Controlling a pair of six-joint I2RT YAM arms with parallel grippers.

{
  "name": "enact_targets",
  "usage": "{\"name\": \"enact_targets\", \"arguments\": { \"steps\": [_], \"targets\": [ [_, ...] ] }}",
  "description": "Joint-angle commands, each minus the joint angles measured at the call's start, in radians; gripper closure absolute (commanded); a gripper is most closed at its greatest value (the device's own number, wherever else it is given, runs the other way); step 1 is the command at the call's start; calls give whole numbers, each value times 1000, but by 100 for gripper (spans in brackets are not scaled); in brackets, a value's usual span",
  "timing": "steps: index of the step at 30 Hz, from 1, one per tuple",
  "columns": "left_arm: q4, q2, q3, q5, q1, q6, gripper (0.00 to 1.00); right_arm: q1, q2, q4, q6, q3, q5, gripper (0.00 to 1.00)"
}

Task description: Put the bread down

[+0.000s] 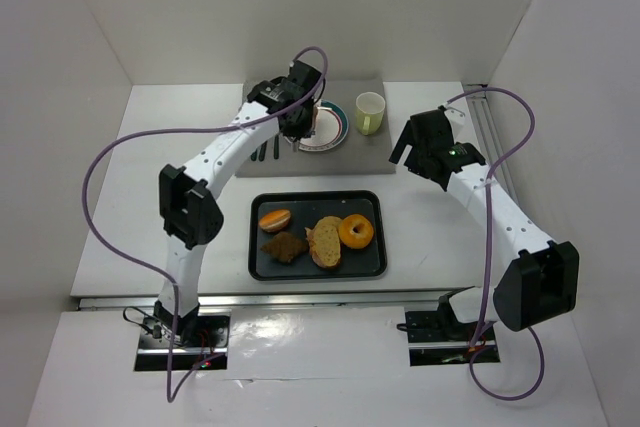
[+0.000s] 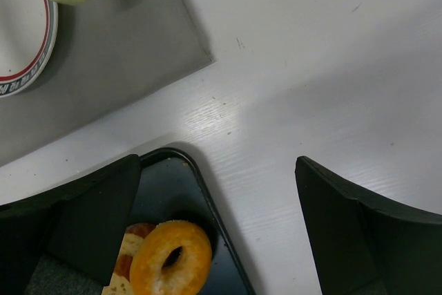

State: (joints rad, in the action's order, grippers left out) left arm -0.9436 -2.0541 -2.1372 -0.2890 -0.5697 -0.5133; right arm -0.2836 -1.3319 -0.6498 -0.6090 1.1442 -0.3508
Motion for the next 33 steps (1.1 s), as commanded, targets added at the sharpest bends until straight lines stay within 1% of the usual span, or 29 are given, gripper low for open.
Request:
{"name": "enact_targets", "arguments": {
  "steps": [1,3,4,5,8,9,11,12,13,16,19,20,21,22,23,24,25,26,27,28,31,33],
  "targets": [
    [97,-87,-95,25,11,33,96,15,-10,9,3,31,-16,0],
    [117,-121,-111,65,25,55,88,15,-10,0,3,41,-16,0],
    [117,-139,-122,91,43,64,82,15,-22,-1,3,42,-16,0],
    [117,-176,-134,123,44,64,73,15,-23,-1,3,42,-16,0],
    [91,-187,-147,123,44,64,60,15,-23,-1,3,42,-16,0],
    [91,-166,-147,114,44,73,53,15,-23,-1,3,42,-16,0],
    [91,-131,-116,114,44,73,43,15,-23,-1,3,42,-16,0],
    [91,-111,-107,114,44,82,40,15,-23,10,3,42,-16,0],
    [104,-72,-87,114,44,82,32,15,-13,24,3,42,-16,0],
    [104,-3,-66,114,34,82,31,15,-13,24,12,52,-7,0],
    [80,67,-34,70,14,69,38,15,-13,7,12,77,-7,0],
    [80,98,23,70,-2,68,40,15,-13,-4,12,87,-7,0],
    [80,173,64,70,-28,59,40,15,-3,-4,12,88,-16,0],
    [89,210,106,60,-42,59,40,6,13,-4,12,88,-16,0],
    [89,245,193,70,-54,49,40,6,13,-4,12,88,-26,0],
    [89,315,238,94,-64,48,40,6,39,-16,12,88,-45,0],
    [89,348,281,166,-77,20,40,6,39,-16,12,88,-54,0],
    [89,377,322,206,-78,6,40,6,55,-28,12,88,-54,0],
    [89,402,397,243,-106,-5,40,6,74,-37,3,88,-69,0],
    [89,443,428,295,-123,-28,38,6,85,-37,3,88,-79,0],
    [89,482,522,346,-179,-48,34,6,117,-59,3,77,-88,0],
    [89,494,572,389,-193,-73,33,6,129,-68,3,68,-97,0]
  ]
}}
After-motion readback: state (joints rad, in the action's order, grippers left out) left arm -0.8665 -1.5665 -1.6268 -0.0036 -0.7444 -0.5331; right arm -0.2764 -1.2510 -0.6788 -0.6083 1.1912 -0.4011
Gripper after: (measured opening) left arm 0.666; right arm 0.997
